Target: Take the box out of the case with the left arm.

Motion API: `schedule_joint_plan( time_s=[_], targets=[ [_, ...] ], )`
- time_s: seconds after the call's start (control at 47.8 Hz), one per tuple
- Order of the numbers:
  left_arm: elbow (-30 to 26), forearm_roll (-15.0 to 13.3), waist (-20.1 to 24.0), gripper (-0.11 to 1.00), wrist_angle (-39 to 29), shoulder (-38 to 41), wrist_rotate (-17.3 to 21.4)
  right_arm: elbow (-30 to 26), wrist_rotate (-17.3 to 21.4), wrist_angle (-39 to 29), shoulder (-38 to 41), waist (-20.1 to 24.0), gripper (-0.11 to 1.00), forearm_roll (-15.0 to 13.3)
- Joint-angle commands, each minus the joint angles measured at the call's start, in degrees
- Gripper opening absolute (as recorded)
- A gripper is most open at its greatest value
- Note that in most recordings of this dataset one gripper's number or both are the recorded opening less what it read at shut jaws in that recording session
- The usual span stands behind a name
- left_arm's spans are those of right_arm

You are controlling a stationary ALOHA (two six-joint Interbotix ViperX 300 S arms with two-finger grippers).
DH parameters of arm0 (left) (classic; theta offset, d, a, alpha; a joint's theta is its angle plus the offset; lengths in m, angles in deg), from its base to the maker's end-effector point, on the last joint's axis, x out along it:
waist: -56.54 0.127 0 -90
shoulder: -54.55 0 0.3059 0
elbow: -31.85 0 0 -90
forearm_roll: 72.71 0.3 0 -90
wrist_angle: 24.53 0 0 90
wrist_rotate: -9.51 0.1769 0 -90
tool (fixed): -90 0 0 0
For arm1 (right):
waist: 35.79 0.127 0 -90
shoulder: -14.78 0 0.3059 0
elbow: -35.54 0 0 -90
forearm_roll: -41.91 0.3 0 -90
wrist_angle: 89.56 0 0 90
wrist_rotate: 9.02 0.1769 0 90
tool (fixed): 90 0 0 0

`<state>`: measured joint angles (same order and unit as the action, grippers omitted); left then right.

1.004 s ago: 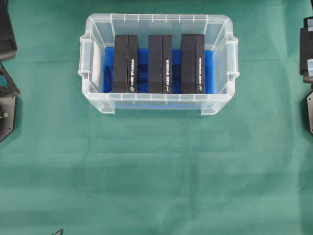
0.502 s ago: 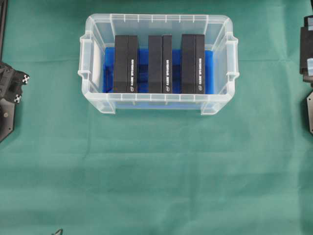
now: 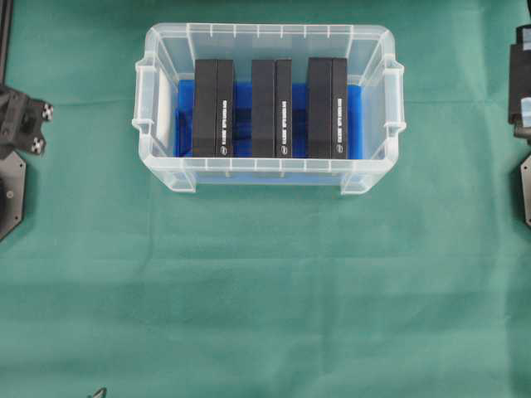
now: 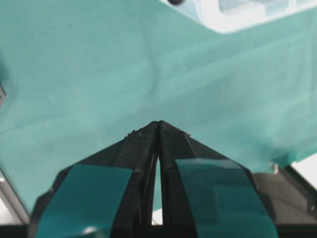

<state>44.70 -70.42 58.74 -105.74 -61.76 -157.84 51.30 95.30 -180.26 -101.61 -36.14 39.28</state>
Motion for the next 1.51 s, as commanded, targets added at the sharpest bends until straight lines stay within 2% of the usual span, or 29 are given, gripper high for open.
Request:
schedule_joint_plan(
  time_s=[0.0, 0.251, 0.376, 0.711, 1.108, 1.192, 1.276, 1.485],
  targets=[
    [-1.2, 0.1, 2.4, 0.02, 0.0, -0.2, 0.6, -1.5, 0.1, -0.1, -0.1, -0.1, 0.00, -0.4],
    [-1.4, 0.0, 13.0, 0.02, -2.1, 0.0, 10.5, -1.5, 0.1, -0.1, -0.1, -0.1, 0.00, -1.1],
    [-1.7, -0.1, 17.2, 0.02, -2.7, 0.4, 13.5, -1.5, 0.1, -0.1, -0.1, -0.1, 0.00, -1.5],
    [-1.4, -0.3, 18.2, 0.02, -2.8, 1.2, 16.7, -1.4, 0.2, -0.1, -0.1, -0.1, 0.00, -2.3],
    [-1.2, -1.7, 18.2, 0.02, -2.8, 1.2, 15.4, -1.4, 0.1, -0.1, -0.1, -0.1, 0.00, -3.0],
    [-1.1, -1.7, 18.2, 0.09, -2.8, 1.2, 15.0, -1.4, 0.1, -0.1, -0.1, -0.1, 0.00, -3.0],
    [-1.1, -1.8, 18.2, 0.25, -2.8, 1.2, 14.9, -1.4, 0.1, -0.1, -0.1, -0.1, 0.00, -3.0],
    [-0.7, -1.7, 18.2, 0.85, -2.8, 1.2, 14.9, -1.5, 0.1, -0.1, -0.1, -0.1, 0.00, -3.0]
  ],
)
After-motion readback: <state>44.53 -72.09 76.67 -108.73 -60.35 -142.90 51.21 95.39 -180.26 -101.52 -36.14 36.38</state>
